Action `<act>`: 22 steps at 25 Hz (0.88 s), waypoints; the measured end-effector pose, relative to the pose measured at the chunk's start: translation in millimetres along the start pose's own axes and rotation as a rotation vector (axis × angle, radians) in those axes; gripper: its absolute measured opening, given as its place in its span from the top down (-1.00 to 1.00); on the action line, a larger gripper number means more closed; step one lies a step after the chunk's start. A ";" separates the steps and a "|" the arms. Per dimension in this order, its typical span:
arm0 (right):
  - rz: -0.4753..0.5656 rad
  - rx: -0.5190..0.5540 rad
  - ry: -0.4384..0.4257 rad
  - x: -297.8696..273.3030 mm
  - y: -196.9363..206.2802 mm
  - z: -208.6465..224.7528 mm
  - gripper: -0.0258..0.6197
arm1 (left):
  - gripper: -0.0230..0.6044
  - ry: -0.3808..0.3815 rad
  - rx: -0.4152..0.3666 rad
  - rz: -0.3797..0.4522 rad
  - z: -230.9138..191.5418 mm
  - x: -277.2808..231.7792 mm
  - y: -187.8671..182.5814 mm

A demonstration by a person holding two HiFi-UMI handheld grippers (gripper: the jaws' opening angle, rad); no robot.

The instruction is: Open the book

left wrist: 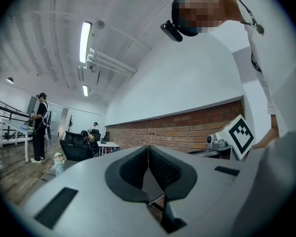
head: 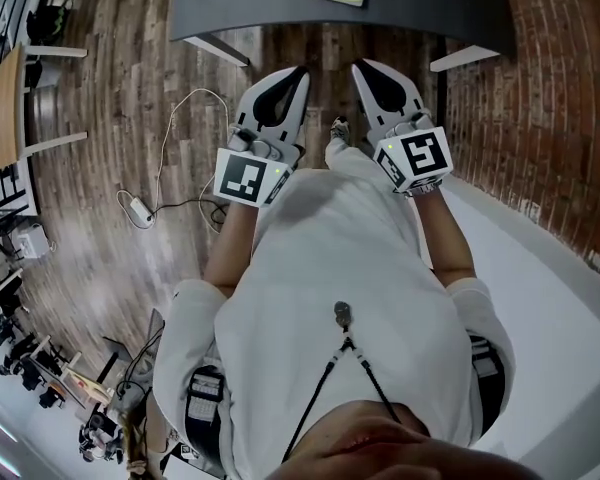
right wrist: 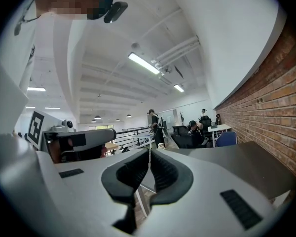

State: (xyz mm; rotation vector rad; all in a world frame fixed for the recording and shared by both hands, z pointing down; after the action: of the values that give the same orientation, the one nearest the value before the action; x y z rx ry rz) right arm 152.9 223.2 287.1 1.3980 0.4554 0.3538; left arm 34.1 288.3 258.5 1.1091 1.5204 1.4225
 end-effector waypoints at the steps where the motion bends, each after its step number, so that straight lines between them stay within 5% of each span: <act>1: -0.001 -0.002 -0.007 -4.7 -1.4 7.9 0.80 | 0.85 -0.008 -0.001 0.001 -2.1 -7.8 -0.3; 22: 0.000 -0.001 -0.124 -68.4 -11.1 120.2 0.80 | 0.85 -0.134 -0.019 0.017 -30.8 -117.1 7.8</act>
State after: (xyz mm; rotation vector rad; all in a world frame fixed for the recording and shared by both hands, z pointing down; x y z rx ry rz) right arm 154.2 84.7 296.0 1.4097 0.3532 0.2657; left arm 44.7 167.7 265.4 1.1847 1.4038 1.3434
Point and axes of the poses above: the fingertips, and each gripper's own axes: x backward along the fingers, z to its right, y out of its underside, the point moved 5 cm from there along x, backward along the fingers, and after that the axes turned 2 degrees about x, right-handed, at the moved point
